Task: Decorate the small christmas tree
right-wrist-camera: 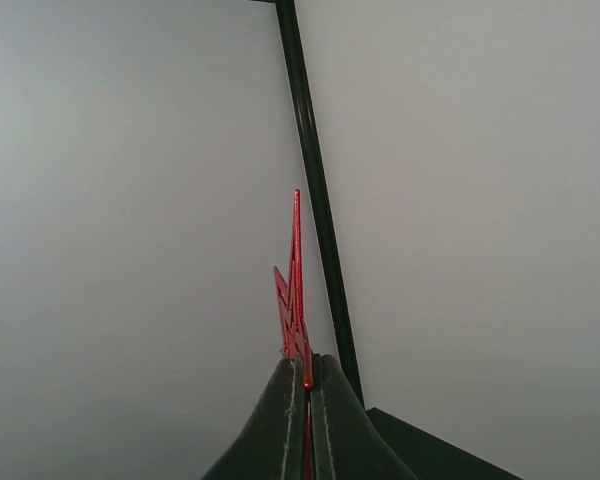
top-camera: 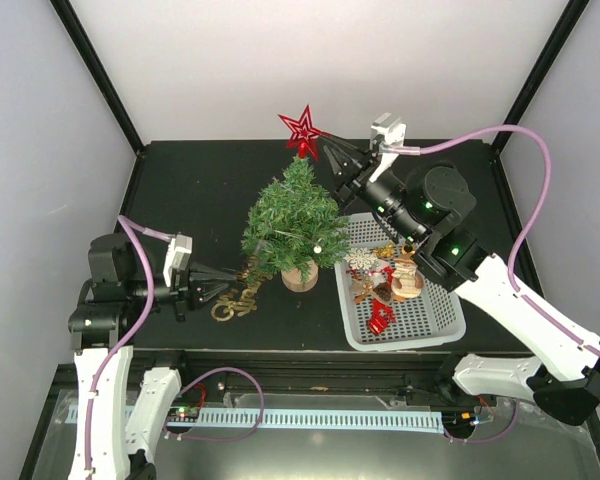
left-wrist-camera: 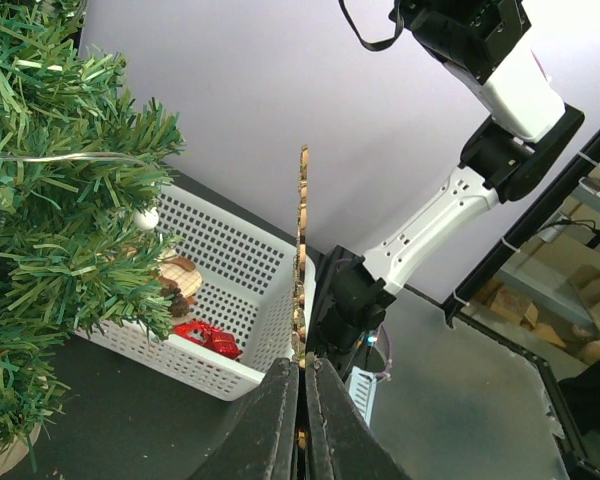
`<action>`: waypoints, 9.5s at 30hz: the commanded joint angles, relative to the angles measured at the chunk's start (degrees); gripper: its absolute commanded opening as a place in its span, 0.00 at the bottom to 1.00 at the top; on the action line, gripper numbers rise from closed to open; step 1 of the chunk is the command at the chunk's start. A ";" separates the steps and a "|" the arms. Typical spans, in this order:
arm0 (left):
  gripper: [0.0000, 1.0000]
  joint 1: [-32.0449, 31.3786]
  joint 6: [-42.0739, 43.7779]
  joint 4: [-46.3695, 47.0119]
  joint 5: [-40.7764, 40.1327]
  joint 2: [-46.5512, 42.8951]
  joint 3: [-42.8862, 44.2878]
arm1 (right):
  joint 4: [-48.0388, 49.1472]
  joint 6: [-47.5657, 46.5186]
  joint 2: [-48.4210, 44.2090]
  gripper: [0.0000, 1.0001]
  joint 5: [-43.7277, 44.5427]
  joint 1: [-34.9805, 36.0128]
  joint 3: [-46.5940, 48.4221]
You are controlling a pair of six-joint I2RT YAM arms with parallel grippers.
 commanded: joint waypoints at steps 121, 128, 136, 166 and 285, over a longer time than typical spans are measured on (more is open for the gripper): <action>0.99 -11.81 18.84 -15.86 -17.07 3.50 20.56 | -27.15 0.27 -0.81 0.01 -24.68 16.42 -4.48; 0.99 -11.83 24.39 -0.31 -38.45 -5.16 17.63 | -27.92 9.16 -2.01 0.01 -24.19 16.45 -4.89; 0.99 -11.22 41.42 13.49 -49.17 -18.52 5.26 | -19.87 26.04 -2.65 0.01 -24.71 16.52 -9.23; 0.90 1.43 71.66 20.79 -28.47 -40.38 -8.08 | -7.46 47.04 0.44 0.01 -15.01 17.27 -13.35; 0.02 -23.14 35.67 -31.11 -9.38 27.31 30.38 | -37.32 -1.64 -9.19 0.55 -2.25 20.03 -2.01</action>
